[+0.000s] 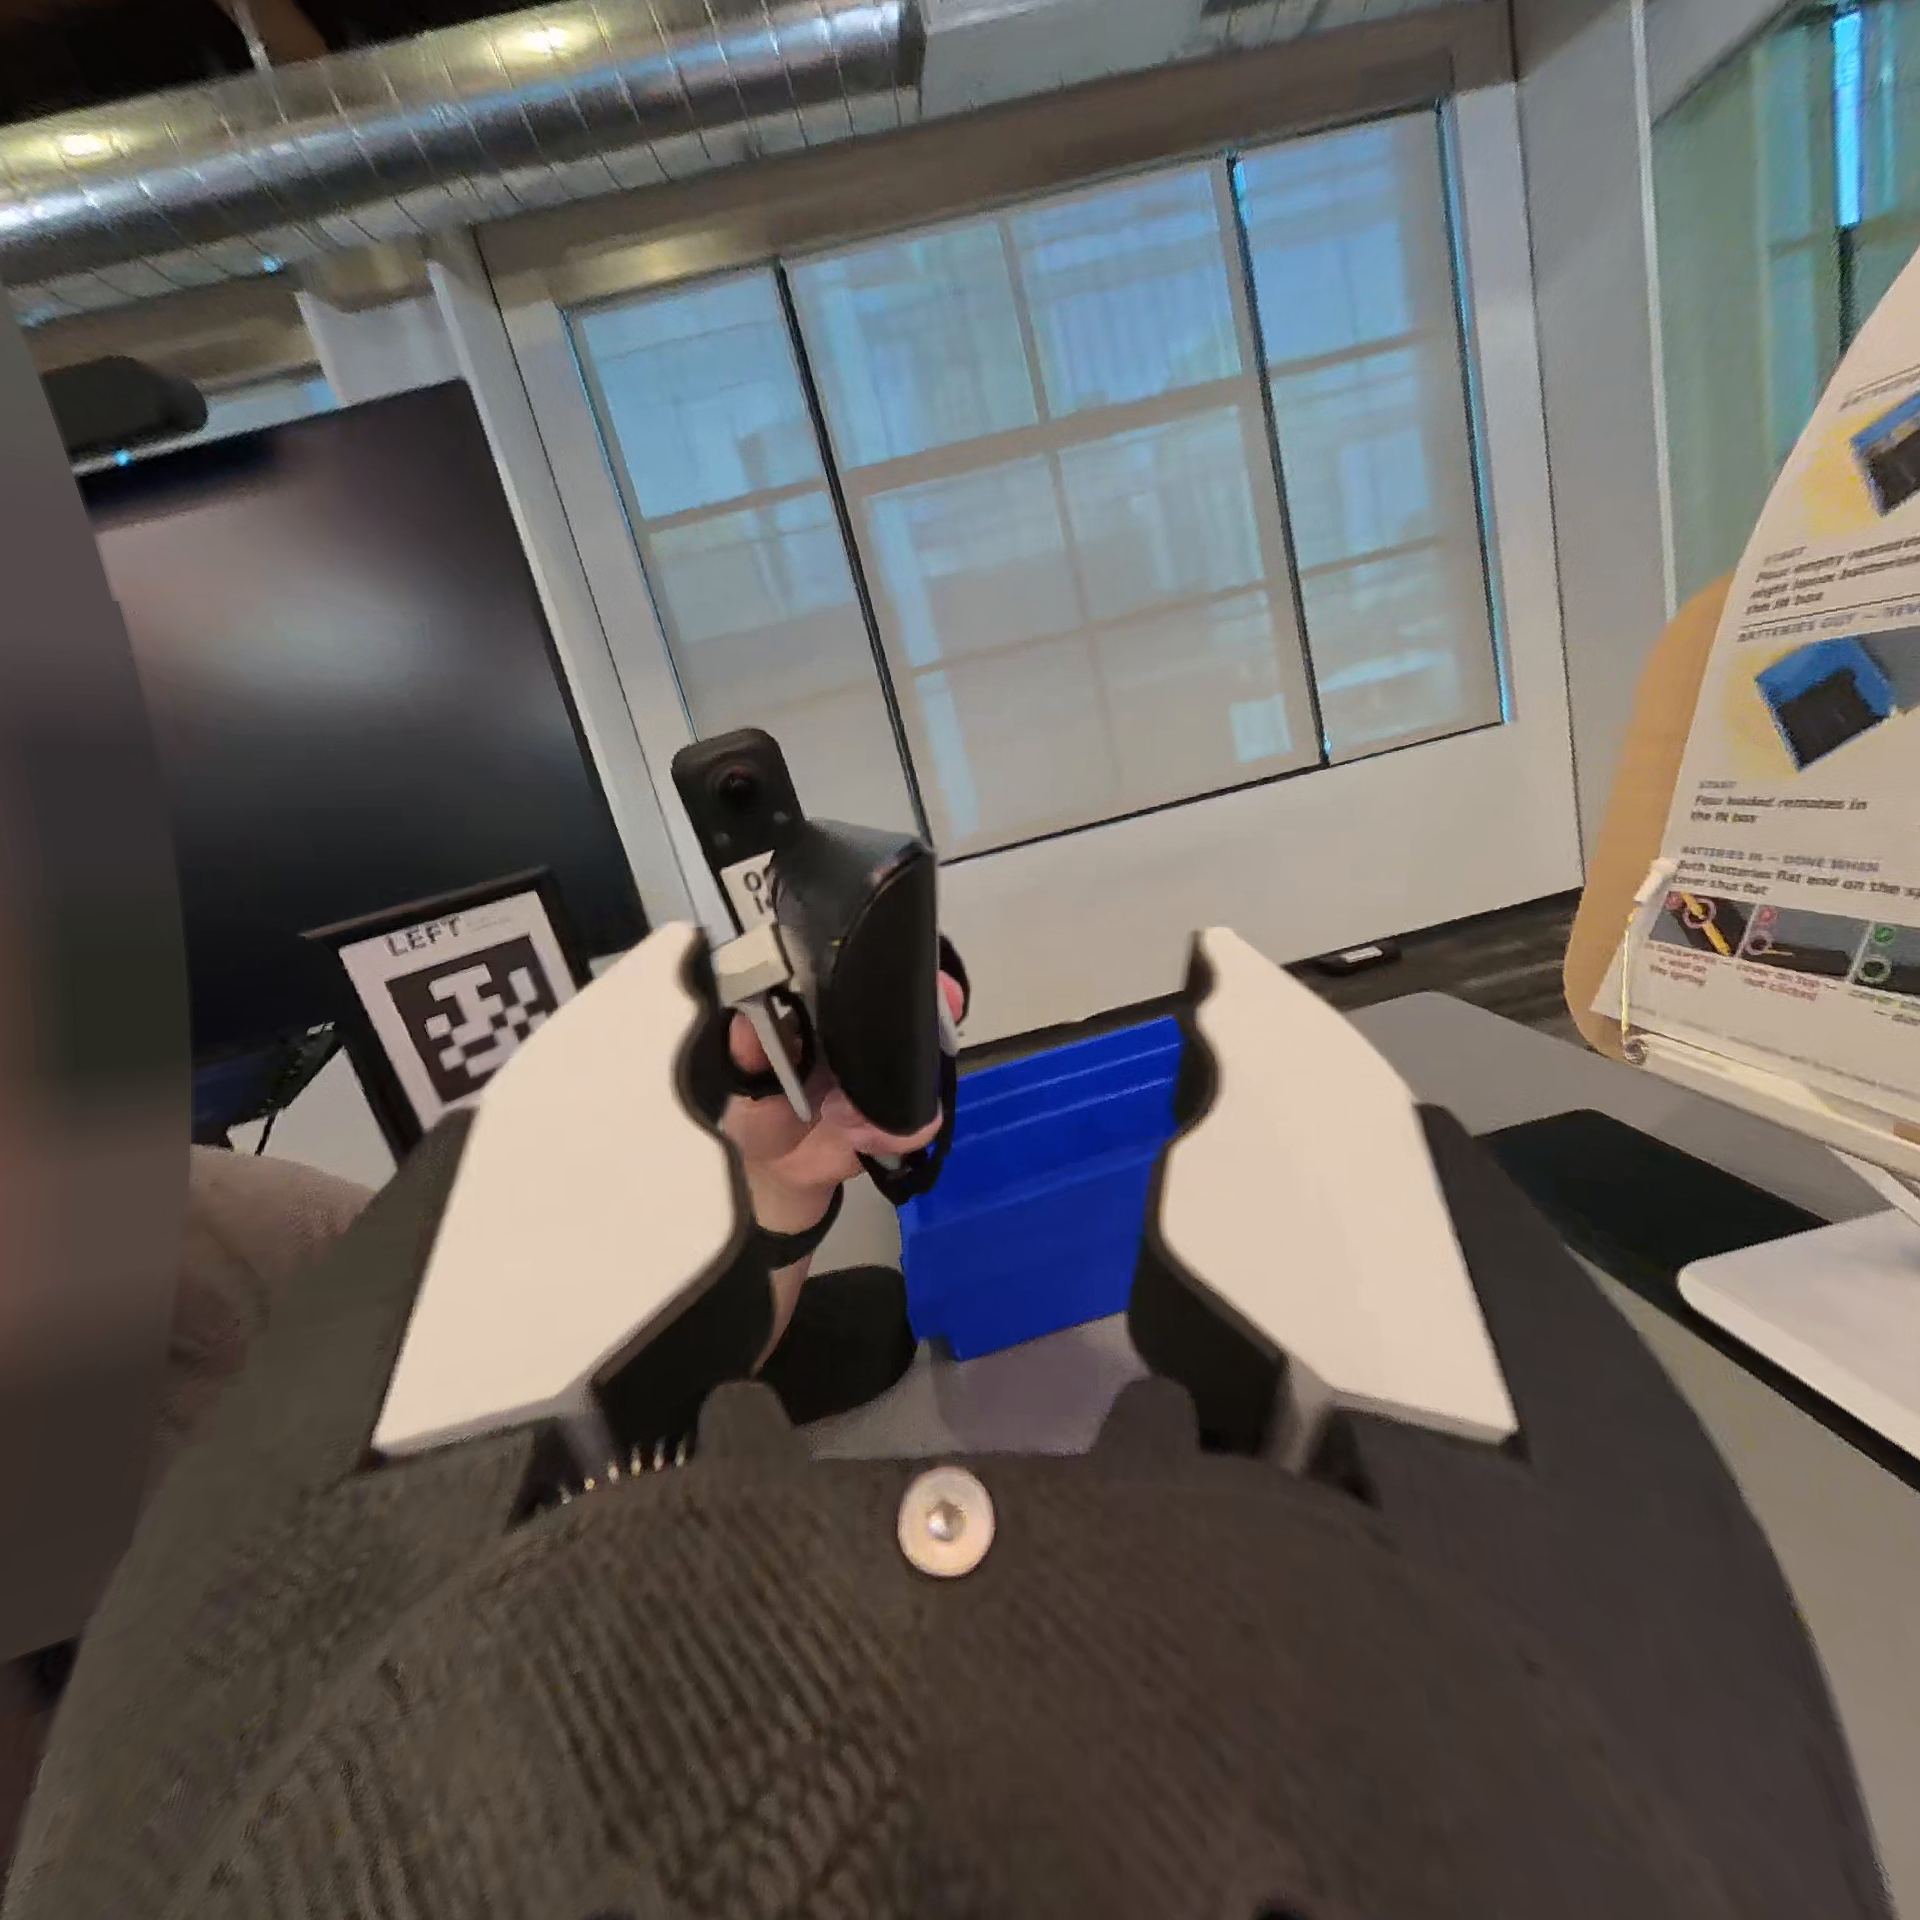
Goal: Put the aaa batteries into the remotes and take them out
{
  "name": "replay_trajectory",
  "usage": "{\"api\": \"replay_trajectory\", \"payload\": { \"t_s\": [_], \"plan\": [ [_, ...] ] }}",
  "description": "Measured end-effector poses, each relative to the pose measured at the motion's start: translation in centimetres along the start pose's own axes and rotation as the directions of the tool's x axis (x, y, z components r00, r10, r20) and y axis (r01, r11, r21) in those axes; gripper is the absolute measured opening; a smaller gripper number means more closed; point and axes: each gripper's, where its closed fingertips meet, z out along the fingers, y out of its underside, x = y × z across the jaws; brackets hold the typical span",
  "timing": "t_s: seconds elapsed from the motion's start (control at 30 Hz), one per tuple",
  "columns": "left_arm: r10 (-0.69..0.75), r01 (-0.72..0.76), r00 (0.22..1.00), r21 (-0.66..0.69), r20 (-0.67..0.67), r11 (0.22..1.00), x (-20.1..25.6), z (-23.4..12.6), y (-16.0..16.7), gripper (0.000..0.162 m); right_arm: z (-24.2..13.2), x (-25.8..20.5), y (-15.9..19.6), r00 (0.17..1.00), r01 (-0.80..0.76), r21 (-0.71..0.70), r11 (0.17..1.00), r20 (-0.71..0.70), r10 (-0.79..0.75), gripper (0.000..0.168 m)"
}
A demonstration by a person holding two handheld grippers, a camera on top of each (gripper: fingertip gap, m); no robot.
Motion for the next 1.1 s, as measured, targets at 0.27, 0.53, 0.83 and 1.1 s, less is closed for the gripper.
{"api": "replay_trajectory", "payload": {
  "t_s": [0.27, 0.53, 0.83, 1.1],
  "plan": [
    [0.006, -0.007, 0.999, -0.040, -0.035, 0.999, 0.3, 0.2, 0.6, 0.027, -0.6, -1.8, 0.8, 0.990, -0.006, -0.103, 0.995, 0.140, 0.020, 0.024],
    [0.155, -0.159, 0.987, -0.191, -0.032, 0.969, 0.6, 0.0, 2.3, 0.029, -0.9, -1.8, 0.9, 0.984, -0.069, -0.142, 0.988, 0.153, 0.090, 0.023],
    [0.126, -0.129, 0.992, -0.228, -0.029, 0.965, 0.0, 0.2, 3.2, 0.028, -1.2, -1.1, 1.1, 0.987, -0.059, -0.152, 0.987, 0.142, 0.081, 0.023],
    [0.136, -0.133, 0.991, -0.225, -0.005, 0.965, -0.5, 0.2, 3.3, 0.029, -1.2, -1.0, 1.4, 0.988, -0.048, -0.163, 0.986, 0.136, 0.071, 0.024]
  ]
}}
